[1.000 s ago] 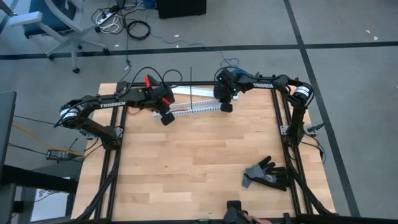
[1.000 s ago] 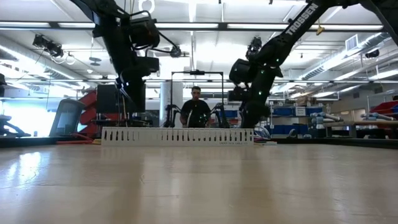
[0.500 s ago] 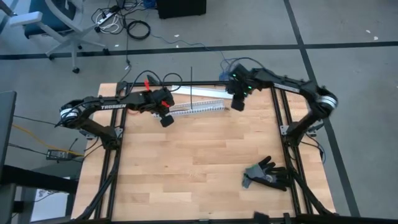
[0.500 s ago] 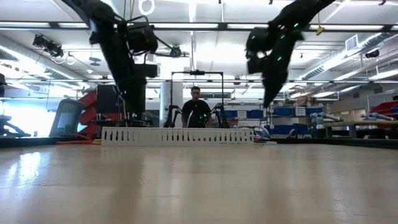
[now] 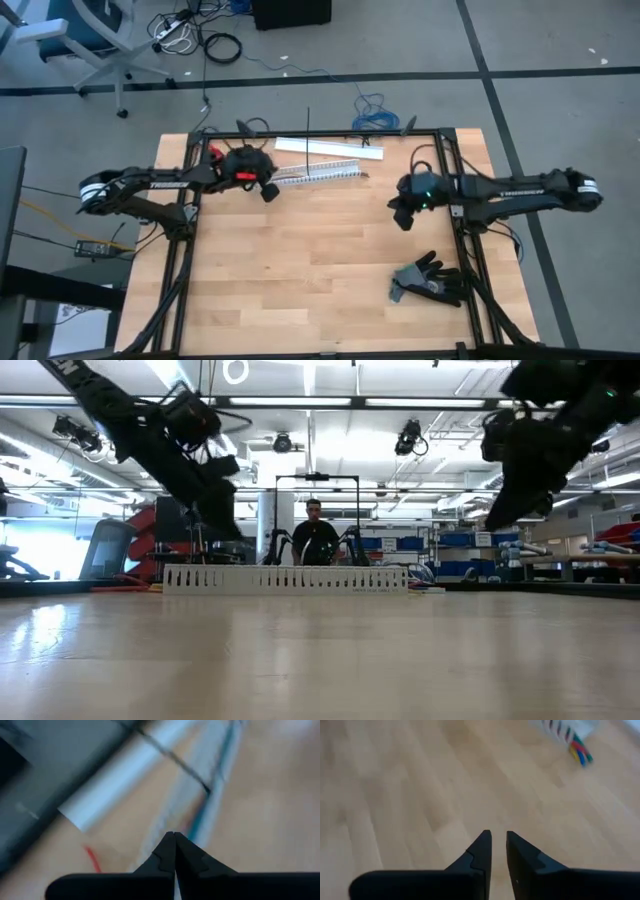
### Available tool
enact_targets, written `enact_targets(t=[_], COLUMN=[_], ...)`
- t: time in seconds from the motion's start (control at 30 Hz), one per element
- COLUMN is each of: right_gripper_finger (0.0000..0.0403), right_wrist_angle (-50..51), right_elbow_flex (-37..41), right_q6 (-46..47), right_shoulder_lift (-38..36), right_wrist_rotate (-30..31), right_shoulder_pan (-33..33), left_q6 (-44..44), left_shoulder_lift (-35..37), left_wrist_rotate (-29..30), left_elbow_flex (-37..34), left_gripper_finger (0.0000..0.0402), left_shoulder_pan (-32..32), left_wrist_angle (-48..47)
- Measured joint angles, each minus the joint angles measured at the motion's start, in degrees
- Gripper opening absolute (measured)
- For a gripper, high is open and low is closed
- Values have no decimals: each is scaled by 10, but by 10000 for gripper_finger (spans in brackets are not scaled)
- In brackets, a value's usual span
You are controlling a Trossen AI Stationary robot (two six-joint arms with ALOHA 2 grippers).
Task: Ziptie cables
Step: Adjust the white cable duct
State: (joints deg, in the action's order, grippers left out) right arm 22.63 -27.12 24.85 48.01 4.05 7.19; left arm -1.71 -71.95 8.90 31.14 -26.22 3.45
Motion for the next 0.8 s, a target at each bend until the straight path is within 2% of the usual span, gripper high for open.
enact_targets(t=[0.07, 0.17, 0.3, 0.4, 0.6, 0.8], right_gripper_finger=[37, 20, 3, 3, 1, 1], right_wrist_angle=[-90, -248, -381, -432, -496, -504], right_elbow_flex=[44, 91, 105, 90, 33, -33], right_q6=[20, 10, -28, -31, -43, -68], right_shoulder_lift=[-10, 14, 98, 182, 341, 429], right_wrist_rotate=[42, 92, 116, 133, 126, 108], right_shoulder_pan=[-36, -66, -70, -58, -34, -11], left_q6=[-18, -39, -72, -87, -101, -86], left_shoulder_lift=[4, -2, -29, -52, -79, -86], left_wrist_rotate=[37, 90, 81, 80, 61, 25], left_elbow_flex=[-12, -14, -9, -6, -5, -4], left_gripper_finger=[7, 7, 7, 7, 7, 7], left_shoulder_pan=[-5, -23, -57, -86, -137, -150], left_wrist_angle=[62, 82, 81, 83, 86, 33])
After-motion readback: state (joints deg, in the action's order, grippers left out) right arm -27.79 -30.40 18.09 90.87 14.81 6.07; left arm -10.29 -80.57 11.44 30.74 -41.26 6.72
